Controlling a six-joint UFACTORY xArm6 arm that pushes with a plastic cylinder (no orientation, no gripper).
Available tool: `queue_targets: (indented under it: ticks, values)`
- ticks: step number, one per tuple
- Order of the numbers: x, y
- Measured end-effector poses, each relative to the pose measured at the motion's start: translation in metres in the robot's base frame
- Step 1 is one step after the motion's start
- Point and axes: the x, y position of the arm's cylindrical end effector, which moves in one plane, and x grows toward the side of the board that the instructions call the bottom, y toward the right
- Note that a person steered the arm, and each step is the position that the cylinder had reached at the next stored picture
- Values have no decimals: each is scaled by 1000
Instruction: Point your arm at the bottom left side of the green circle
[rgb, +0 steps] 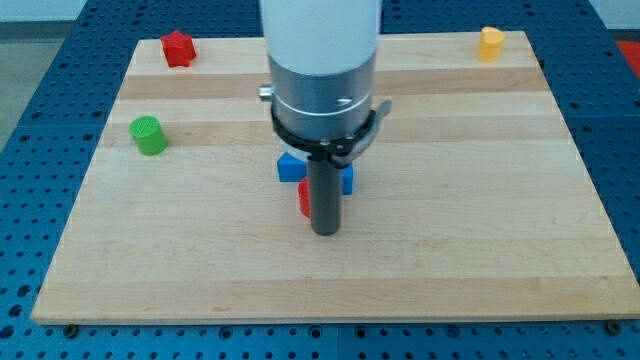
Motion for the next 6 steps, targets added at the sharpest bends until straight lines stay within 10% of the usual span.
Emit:
queue_targets:
  ticks: [4,6]
  values:
    - [-2,-44]
    - [-14,-201]
